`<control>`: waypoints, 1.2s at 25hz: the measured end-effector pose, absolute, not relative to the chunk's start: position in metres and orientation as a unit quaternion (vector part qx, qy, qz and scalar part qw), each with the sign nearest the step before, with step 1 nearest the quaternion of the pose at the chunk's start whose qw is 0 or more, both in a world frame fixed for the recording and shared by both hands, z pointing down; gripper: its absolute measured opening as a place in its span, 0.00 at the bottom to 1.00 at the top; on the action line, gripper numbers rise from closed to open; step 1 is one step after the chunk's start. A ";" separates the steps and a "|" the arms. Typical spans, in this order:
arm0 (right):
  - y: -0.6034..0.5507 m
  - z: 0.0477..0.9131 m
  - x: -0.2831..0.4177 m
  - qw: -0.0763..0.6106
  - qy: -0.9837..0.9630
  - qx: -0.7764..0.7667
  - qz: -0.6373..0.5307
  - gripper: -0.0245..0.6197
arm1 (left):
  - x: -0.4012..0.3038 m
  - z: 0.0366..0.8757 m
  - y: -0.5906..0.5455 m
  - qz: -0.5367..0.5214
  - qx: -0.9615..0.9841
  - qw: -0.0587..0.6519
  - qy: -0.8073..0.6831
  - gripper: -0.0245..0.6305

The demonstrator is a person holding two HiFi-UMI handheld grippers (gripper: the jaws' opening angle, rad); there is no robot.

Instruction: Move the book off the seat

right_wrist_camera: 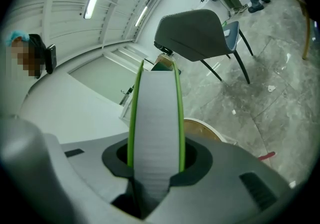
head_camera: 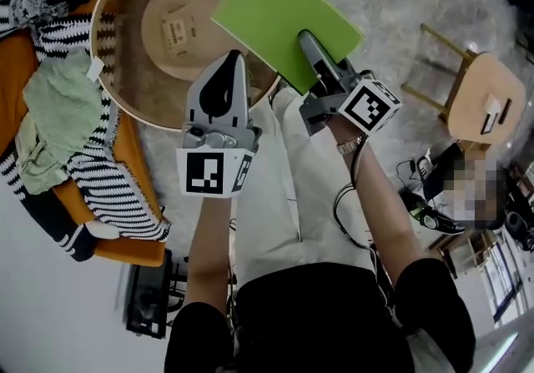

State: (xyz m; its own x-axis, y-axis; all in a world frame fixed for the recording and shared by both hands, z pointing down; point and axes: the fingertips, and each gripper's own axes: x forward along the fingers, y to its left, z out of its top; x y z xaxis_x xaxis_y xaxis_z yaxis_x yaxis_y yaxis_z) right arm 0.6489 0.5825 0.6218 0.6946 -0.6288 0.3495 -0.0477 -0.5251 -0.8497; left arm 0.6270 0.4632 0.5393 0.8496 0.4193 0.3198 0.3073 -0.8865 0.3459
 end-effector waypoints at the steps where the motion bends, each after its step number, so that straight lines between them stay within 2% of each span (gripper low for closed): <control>1: 0.582 0.631 0.650 0.443 0.204 -0.806 -0.334 0.25 | 0.627 0.547 0.463 0.200 0.950 0.144 0.194 0.05; 9: 0.563 0.686 0.656 0.443 0.196 -0.799 -0.357 0.25 | 0.624 0.593 0.458 0.217 0.944 0.149 0.199 0.05; 21: 0.529 0.727 0.678 0.462 0.206 -0.777 -0.375 0.25 | 0.635 0.613 0.435 0.215 0.946 0.155 0.187 0.05; 30: 0.520 0.750 0.683 0.417 0.188 -0.785 -0.418 0.25 | 0.631 0.624 0.429 0.225 0.943 0.161 0.187 0.05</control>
